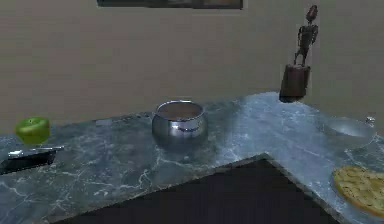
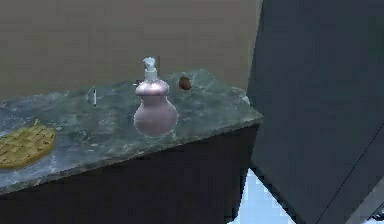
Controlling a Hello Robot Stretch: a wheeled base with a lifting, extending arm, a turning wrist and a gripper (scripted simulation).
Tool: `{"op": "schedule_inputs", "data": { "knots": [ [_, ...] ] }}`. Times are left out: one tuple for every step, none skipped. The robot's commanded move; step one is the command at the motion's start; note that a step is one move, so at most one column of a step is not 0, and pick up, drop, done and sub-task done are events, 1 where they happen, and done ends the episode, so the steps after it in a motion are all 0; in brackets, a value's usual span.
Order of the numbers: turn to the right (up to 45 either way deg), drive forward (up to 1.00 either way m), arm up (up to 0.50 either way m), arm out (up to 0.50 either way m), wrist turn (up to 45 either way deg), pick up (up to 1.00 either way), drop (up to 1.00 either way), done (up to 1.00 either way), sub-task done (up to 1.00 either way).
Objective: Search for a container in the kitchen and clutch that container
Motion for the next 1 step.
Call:
{"op": "schedule_inputs", "data": {
  "knots": [
    [45.0,0.0,0.0,0.0,0.0,0.0,0.0,0.0,0.0]
  ]
}}
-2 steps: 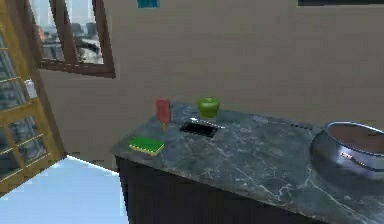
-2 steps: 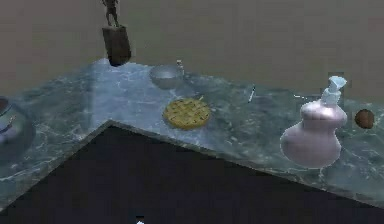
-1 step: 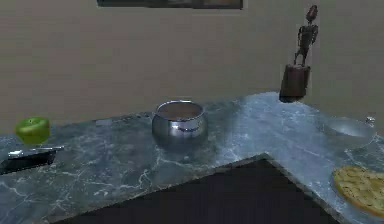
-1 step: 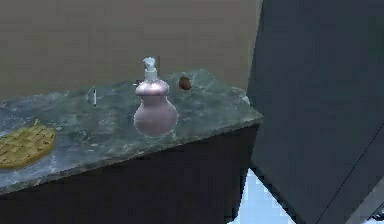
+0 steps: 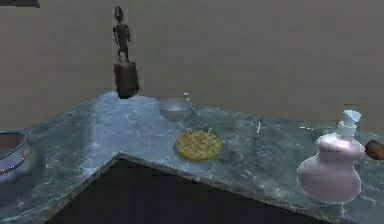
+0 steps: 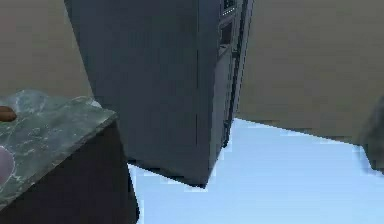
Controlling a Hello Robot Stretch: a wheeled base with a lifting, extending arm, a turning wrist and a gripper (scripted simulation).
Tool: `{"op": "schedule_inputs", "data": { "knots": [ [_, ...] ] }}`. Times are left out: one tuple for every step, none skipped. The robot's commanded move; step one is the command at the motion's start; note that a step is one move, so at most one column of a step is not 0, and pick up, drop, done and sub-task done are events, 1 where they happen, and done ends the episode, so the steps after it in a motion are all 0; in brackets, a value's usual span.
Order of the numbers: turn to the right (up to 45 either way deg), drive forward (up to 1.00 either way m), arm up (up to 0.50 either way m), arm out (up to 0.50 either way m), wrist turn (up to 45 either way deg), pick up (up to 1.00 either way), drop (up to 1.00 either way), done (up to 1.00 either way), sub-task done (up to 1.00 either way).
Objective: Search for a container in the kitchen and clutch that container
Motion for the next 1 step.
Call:
{"op": "schedule_inputs", "data": {
  "knots": [
    [45.0,0.0,0.0,0.0,0.0,0.0,0.0,0.0,0.0]
  ]
}}
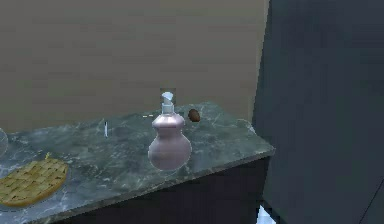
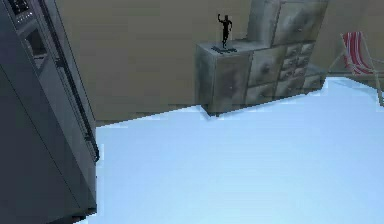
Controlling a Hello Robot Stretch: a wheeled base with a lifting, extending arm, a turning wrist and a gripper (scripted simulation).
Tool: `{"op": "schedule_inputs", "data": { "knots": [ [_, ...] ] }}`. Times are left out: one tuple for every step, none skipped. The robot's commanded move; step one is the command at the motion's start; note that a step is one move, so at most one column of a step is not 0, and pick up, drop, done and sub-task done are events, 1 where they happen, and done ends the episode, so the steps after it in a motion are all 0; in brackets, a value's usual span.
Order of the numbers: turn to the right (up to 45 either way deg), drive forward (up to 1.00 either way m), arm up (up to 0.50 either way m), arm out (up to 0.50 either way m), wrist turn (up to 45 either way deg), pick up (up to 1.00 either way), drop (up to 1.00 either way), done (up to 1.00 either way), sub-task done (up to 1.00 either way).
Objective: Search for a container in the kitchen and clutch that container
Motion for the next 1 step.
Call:
{"op": "schedule_inputs", "data": {
  "knots": [
    [3.0,0.0,0.0,0.0,0.0,0.0,0.0,0.0,0.0]
  ]
}}
